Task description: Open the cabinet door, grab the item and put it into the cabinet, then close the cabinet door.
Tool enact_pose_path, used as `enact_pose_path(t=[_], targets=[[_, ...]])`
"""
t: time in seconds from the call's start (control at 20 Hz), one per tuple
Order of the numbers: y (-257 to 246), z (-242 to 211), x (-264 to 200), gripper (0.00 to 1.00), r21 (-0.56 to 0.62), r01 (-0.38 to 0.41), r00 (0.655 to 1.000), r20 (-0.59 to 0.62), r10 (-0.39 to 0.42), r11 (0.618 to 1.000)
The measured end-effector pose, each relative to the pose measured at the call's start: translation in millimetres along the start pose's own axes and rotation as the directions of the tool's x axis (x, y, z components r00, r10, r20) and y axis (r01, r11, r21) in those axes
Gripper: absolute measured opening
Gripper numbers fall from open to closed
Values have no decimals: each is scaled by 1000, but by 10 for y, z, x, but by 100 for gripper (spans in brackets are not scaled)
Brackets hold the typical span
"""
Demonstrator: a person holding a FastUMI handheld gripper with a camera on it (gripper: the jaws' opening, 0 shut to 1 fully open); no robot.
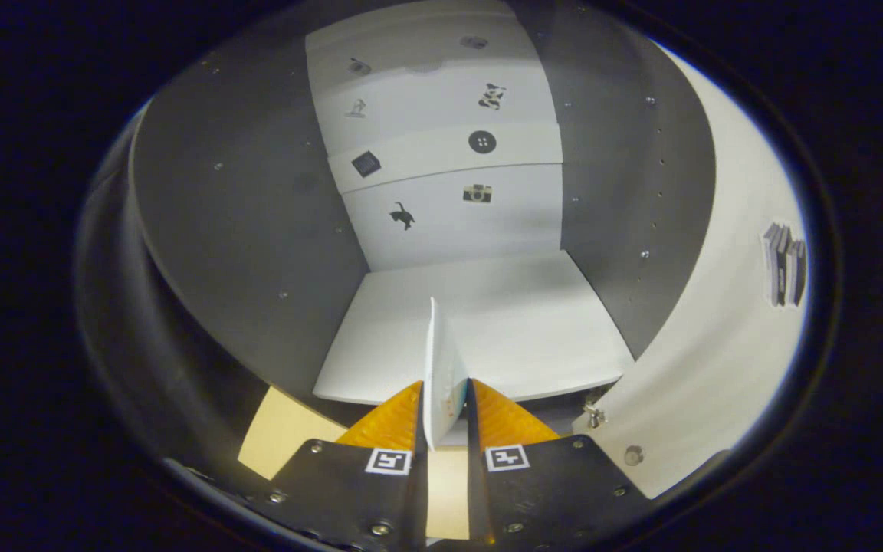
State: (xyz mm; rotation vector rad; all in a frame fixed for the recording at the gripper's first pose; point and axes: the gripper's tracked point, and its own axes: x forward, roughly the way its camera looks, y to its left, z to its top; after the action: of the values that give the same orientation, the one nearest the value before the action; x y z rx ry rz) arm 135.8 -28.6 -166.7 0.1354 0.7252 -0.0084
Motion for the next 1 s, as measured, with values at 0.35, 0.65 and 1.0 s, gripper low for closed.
enact_pose_path(t=[0.35, 0.65, 1.0], targets=[[-121, 10, 225, 21, -26, 41, 995, -85, -43, 999], [-211, 8, 406, 21, -83, 72, 981, -172, -85, 994], [-168, 13, 562, 21, -77, 69, 967, -242, -86, 995]])
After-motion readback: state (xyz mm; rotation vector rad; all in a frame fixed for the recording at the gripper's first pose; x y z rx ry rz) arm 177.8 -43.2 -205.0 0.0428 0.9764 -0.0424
